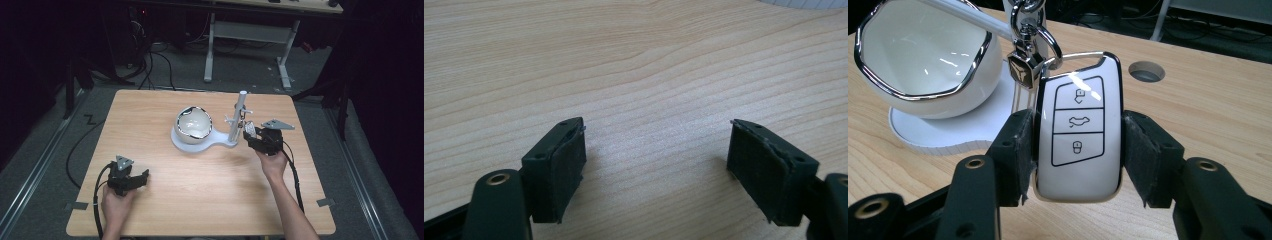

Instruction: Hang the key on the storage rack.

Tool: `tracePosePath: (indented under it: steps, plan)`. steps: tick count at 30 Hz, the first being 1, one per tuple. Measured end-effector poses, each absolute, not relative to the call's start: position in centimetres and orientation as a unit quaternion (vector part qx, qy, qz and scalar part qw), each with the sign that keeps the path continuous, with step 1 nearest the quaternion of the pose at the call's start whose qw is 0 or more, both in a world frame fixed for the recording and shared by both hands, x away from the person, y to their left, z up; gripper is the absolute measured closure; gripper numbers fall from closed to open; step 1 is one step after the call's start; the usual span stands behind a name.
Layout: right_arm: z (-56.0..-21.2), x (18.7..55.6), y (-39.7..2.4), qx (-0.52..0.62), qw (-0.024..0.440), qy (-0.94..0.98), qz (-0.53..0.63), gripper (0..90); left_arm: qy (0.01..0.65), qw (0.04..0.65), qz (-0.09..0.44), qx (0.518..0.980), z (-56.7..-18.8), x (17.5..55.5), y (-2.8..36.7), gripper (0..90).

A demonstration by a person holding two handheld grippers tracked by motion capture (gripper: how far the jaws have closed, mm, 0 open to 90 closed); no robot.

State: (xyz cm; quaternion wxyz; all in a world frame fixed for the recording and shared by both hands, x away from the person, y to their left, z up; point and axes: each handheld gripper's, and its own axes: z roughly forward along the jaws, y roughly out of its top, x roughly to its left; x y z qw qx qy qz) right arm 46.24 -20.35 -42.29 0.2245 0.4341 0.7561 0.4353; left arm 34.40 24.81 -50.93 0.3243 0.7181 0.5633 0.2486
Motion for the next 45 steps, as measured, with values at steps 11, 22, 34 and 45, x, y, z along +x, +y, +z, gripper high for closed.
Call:
tracePosePath:
  steps: [11,22,34,45]
  plan:
    - [-42.2,46.1,-20.7,0.432,0.223,0.755,0.44,44.1,0.564,0.325,0.249,0.717,-50.9,34.4,24.8,23.8]
    - [-41.6,45.0,-21.9,0.427,0.22,0.751,0.453,46.7,0.564,0.325,0.249,0.717,-50.9,34.4,24.8,23.8]
    - [-41.3,44.1,-23.6,0.435,0.216,0.738,0.469,47.1,0.563,0.324,0.249,0.718,-50.9,34.4,24.8,23.8]
    - [-41.1,43.2,-25.2,0.441,0.218,0.73,0.475,47.9,0.563,0.323,0.249,0.719,-50.9,34.4,24.8,23.7]
